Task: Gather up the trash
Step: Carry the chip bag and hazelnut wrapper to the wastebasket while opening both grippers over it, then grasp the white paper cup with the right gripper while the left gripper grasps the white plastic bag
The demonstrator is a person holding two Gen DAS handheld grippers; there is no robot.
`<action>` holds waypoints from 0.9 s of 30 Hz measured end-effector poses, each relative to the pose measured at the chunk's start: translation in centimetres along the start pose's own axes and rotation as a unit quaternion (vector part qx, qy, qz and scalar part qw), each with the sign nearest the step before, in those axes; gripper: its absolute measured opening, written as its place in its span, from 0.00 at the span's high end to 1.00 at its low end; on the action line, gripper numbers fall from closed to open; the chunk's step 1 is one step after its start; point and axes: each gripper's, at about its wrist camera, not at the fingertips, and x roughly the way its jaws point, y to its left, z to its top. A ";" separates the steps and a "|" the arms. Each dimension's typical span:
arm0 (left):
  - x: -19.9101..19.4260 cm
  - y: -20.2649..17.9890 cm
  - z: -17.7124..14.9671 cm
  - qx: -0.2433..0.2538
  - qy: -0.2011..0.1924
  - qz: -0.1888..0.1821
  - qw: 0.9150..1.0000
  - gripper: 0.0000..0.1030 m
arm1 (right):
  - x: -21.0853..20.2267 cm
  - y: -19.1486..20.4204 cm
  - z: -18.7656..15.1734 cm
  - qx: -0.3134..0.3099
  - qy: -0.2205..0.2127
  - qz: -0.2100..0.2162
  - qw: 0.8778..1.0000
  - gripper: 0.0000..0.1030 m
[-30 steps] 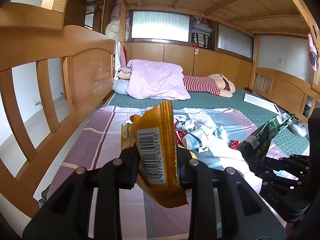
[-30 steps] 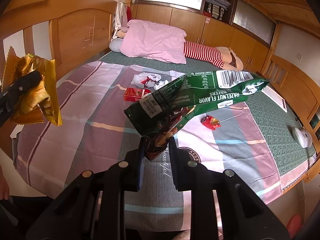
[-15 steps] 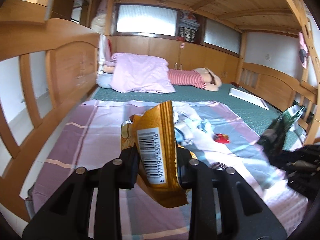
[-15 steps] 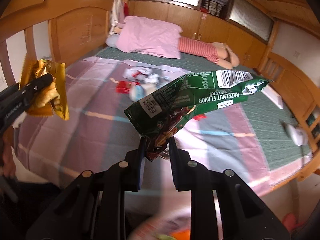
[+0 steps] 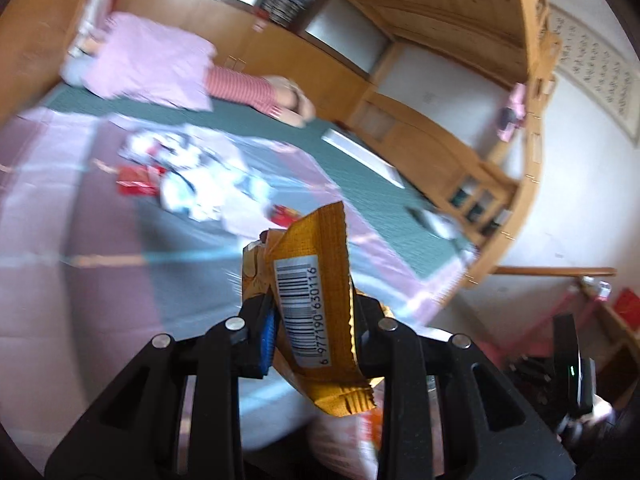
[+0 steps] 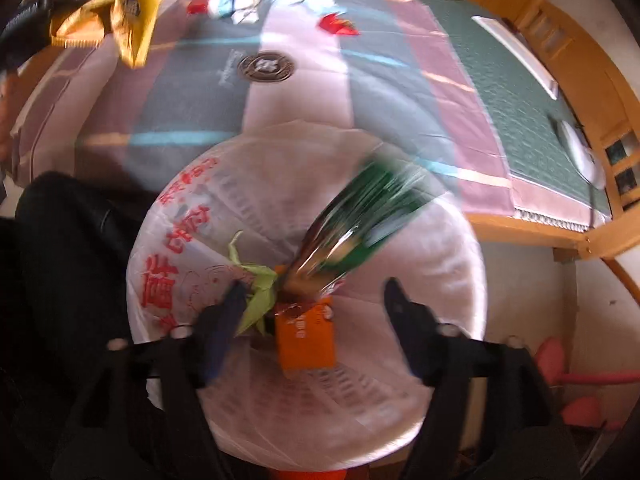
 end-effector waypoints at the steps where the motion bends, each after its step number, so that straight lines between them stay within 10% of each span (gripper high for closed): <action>1: 0.5 -0.5 -0.3 0.002 0.009 -0.024 1.000 0.72 | -1.0 -1.1 0.2 0.024 -0.019 0.003 1.000 0.28; 7: 3.8 -6.9 -3.6 0.034 0.090 -0.221 0.971 0.70 | -7.6 -6.1 1.5 0.132 -0.150 -0.027 0.979 0.24; 9: 5.4 -9.9 -5.7 0.062 0.138 -0.272 0.950 0.43 | -8.6 -6.8 1.6 0.149 -0.178 -0.034 0.972 0.23; 10: 5.8 -10.8 -6.7 0.067 0.152 -0.279 0.946 0.09 | -9.0 -7.0 1.7 0.158 -0.188 -0.036 0.969 0.22; 14: 7.6 -12.7 -9.2 0.101 0.188 -0.232 0.949 0.03 | -9.9 -8.3 2.8 0.183 -0.212 -0.025 0.960 0.20; 19: 5.4 -7.2 -5.2 0.018 0.129 -0.200 0.971 0.03 | -8.9 -6.8 5.8 0.171 -0.213 -0.022 0.962 0.20; 21: 3.0 -4.4 -3.1 -0.004 0.091 -0.114 0.989 0.03 | -8.1 -5.6 7.6 0.162 -0.204 -0.007 0.965 0.20; 23: 0.5 -1.6 -0.6 0.017 0.043 0.048 0.998 0.03 | -7.4 -4.0 10.0 0.148 -0.202 0.006 0.968 0.20; 25: -2.0 1.1 2.0 0.046 -0.007 0.219 0.975 0.03 | -6.4 -1.7 13.5 0.125 -0.205 0.023 0.971 0.20; 27: -3.6 3.6 4.2 0.045 -0.019 0.310 0.949 0.03 | -5.1 1.2 17.9 0.101 -0.213 0.041 0.971 0.20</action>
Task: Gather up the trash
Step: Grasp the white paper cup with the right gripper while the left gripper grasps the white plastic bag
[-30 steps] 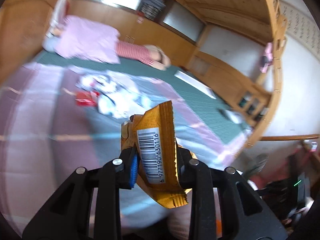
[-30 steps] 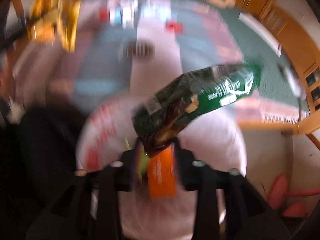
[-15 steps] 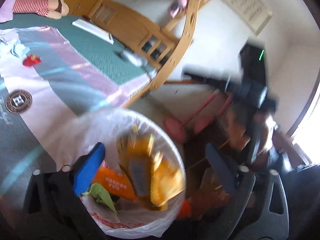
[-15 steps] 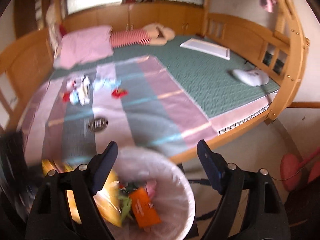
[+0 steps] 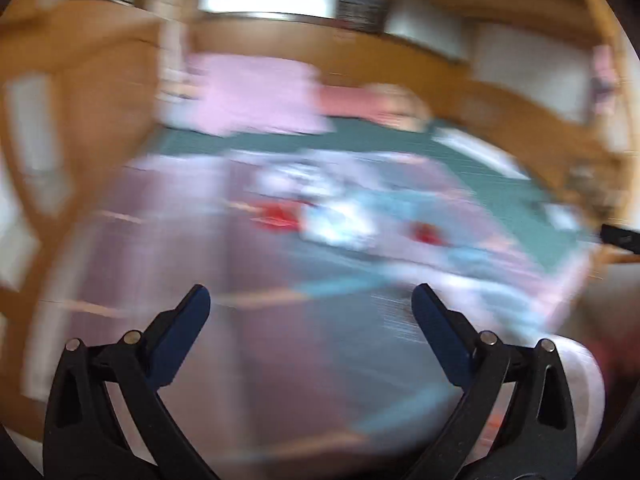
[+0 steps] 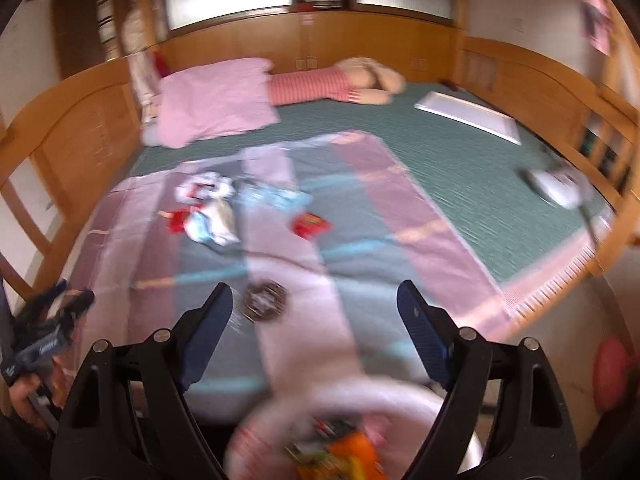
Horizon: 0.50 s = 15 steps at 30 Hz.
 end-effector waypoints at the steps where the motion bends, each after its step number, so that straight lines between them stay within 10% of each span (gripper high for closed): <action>1: 0.3 1.7 0.8 -0.017 0.002 0.021 1.000 0.03 | 1.7 2.0 1.5 -0.010 -0.002 0.013 1.000 0.20; 6: 2.4 8.4 -1.0 -0.156 0.031 0.073 0.985 0.03 | 14.5 12.3 9.1 -0.022 0.029 0.082 0.996 0.20; 15: 3.7 15.2 -6.4 -0.369 0.116 0.051 0.921 0.03 | 39.0 24.0 14.1 -0.071 0.120 -0.026 0.990 0.20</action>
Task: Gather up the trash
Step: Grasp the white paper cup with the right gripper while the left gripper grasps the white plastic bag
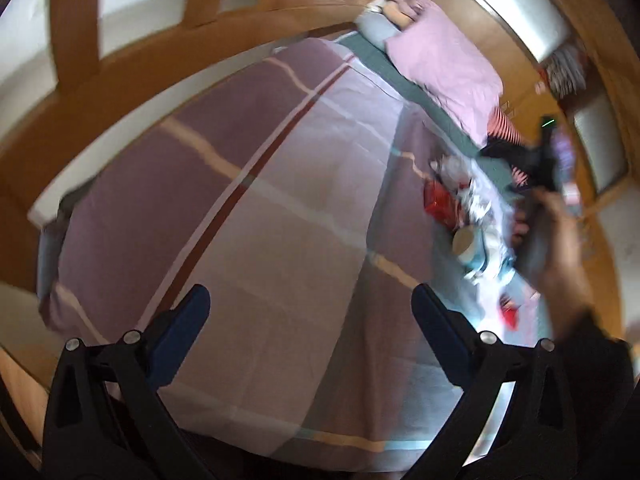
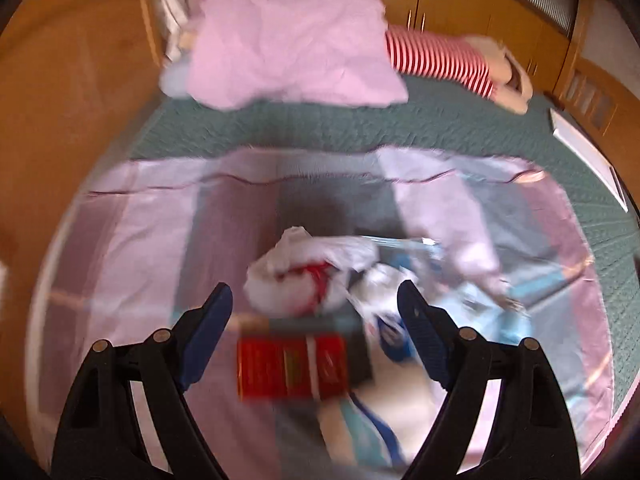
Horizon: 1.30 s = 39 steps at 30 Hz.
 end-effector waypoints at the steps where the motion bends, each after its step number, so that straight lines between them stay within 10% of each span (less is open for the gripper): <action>1: -0.4 0.9 0.4 -0.016 -0.008 -0.007 1.000 0.03 | 1.3 0.2 0.0 0.001 0.011 -0.012 1.000 0.20; 4: -1.1 2.0 0.9 -0.036 -0.035 0.003 0.999 0.03 | 5.0 1.3 0.1 0.000 0.044 -0.001 0.999 0.24; 7: -0.8 2.3 1.1 -0.061 -0.030 0.002 0.998 0.03 | 4.6 2.3 -0.8 -0.015 0.050 0.040 0.998 0.85; 11: -0.9 3.0 1.6 -0.096 -0.041 0.003 0.995 0.03 | -2.1 4.0 -3.8 -0.058 0.025 0.149 0.987 0.91; 16: -2.6 4.5 2.2 -0.138 -0.090 0.019 0.986 0.03 | -8.9 5.9 -14.2 -0.158 0.098 0.243 0.952 0.91; 18: -2.3 4.4 2.2 -0.133 -0.081 0.020 0.988 0.03 | -9.6 6.5 -18.2 -0.209 0.126 0.243 0.939 0.85; 20: -1.9 4.0 2.1 -0.119 -0.067 0.021 0.990 0.03 | -10.4 5.9 -19.8 -0.226 0.122 0.246 0.935 0.54; 23: -0.9 3.3 1.8 -0.101 -0.048 0.030 0.993 0.03 | -12.4 1.7 -17.7 -0.178 0.037 0.244 0.952 0.31; 26: 0.0 2.8 1.6 -0.092 -0.028 0.025 0.995 0.03 | -12.1 -3.9 -13.0 -0.078 -0.044 0.142 0.986 0.16; 28: 0.6 2.1 1.5 -0.082 -0.017 0.020 0.996 0.03 | -9.6 -7.3 -10.6 -0.020 -0.050 0.069 0.996 0.12; 31: 1.1 1.2 1.2 -0.065 -0.006 0.011 0.998 0.03 | -4.0 -10.4 -8.6 0.039 0.010 0.083 0.996 0.12; 33: 1.4 1.0 1.1 -0.058 -0.002 0.015 0.998 0.03 | -2.0 -11.6 -8.4 0.071 0.030 0.105 0.992 0.20; 36: 1.5 1.4 1.3 -0.068 0.000 0.014 0.998 0.03 | -2.3 -11.4 -10.1 0.106 0.051 0.177 0.977 0.82; 39: 1.2 1.9 1.4 -0.080 -0.006 0.016 0.997 0.03 | -5.1 -9.6 -12.4 0.102 0.066 0.240 0.963 0.96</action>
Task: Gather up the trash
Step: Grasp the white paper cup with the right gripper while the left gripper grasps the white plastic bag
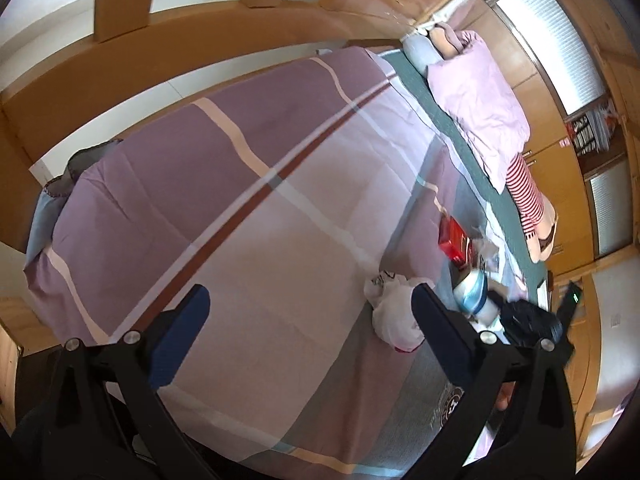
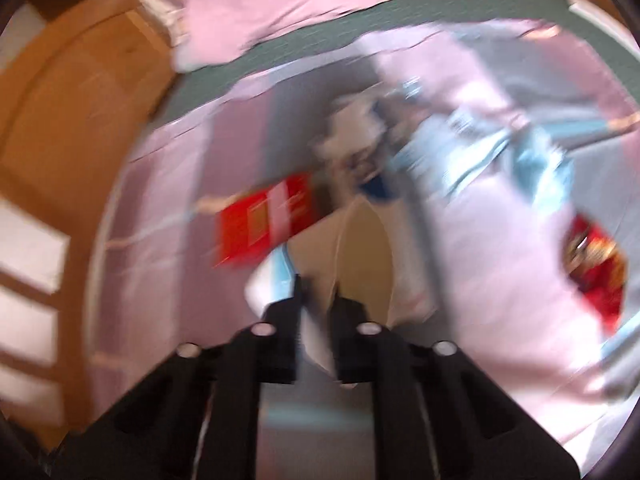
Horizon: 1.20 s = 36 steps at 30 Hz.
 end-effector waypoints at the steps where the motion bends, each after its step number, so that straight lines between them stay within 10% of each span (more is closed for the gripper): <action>1: 0.0 0.0 0.0 -0.001 0.000 0.001 1.000 0.03 | -0.8 0.6 -1.1 0.007 0.005 0.023 1.000 0.96; 6: 0.1 -0.2 0.0 0.004 0.001 0.004 1.000 0.03 | -3.0 1.7 -6.7 0.026 0.054 0.060 0.996 0.96; 10: 0.1 -0.5 0.0 0.014 0.002 0.005 1.000 0.03 | -3.7 1.8 -10.0 -0.054 0.087 -0.048 0.994 0.31; 16: 0.5 -0.7 -0.1 0.021 0.009 0.004 1.000 0.03 | -5.5 4.8 -10.5 -0.252 0.009 -0.197 0.947 0.10; 22: 1.9 -1.9 -0.4 0.045 0.031 -0.022 0.998 0.03 | 0.0 5.5 -10.7 -0.335 0.079 -0.187 0.920 0.09; 33: 5.0 -6.5 -1.5 0.131 0.026 -0.075 0.988 0.10 | -0.5 2.9 -11.1 -0.248 0.077 -0.165 0.951 0.26; 36: 5.5 -9.4 -2.9 0.225 -0.009 -0.049 0.973 0.09 | -3.0 1.6 -11.0 -0.198 0.061 -0.155 0.966 0.26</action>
